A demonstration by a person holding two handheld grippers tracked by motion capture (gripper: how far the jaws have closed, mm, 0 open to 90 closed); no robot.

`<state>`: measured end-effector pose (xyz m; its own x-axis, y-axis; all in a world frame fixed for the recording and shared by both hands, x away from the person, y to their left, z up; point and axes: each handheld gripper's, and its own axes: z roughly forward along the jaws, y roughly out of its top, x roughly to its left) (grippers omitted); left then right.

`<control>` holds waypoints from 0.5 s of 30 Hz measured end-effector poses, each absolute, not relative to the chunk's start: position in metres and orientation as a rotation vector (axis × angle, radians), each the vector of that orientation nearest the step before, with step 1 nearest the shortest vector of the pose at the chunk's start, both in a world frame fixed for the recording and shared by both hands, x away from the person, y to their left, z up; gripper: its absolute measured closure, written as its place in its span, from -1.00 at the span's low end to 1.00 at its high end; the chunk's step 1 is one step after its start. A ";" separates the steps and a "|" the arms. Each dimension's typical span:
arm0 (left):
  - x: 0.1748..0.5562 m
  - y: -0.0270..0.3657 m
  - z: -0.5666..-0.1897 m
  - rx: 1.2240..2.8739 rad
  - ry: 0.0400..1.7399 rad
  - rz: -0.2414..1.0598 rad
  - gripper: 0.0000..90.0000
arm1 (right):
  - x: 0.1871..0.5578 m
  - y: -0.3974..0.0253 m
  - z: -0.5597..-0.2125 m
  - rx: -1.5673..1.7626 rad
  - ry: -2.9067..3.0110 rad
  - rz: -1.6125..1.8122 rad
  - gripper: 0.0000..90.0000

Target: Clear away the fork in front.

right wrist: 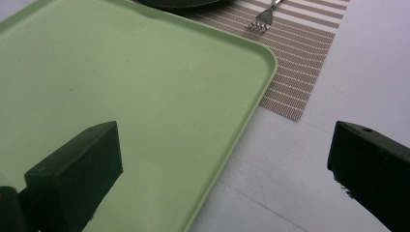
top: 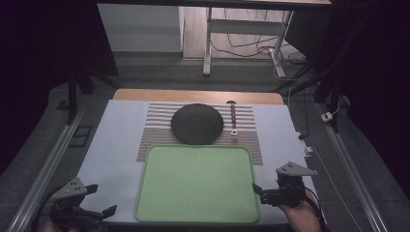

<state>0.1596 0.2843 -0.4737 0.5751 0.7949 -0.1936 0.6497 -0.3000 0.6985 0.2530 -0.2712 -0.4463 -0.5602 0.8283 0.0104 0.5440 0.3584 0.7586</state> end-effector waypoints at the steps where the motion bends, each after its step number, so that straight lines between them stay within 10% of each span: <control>1: 0.160 0.284 -0.474 2.040 1.151 0.240 -1.00 | 0.254 -0.271 -0.446 1.200 2.253 1.040 -1.00; 15: 0.161 0.284 -0.474 2.048 1.151 0.238 -1.00 | 0.281 -0.263 -0.445 1.162 2.275 1.025 -1.00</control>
<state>0.1605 0.2839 -0.4743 0.5758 0.7943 -0.1935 0.6524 -0.3039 0.6943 0.2810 -0.2632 -0.4450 -0.5817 0.8133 -0.0110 0.5306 0.3897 0.7527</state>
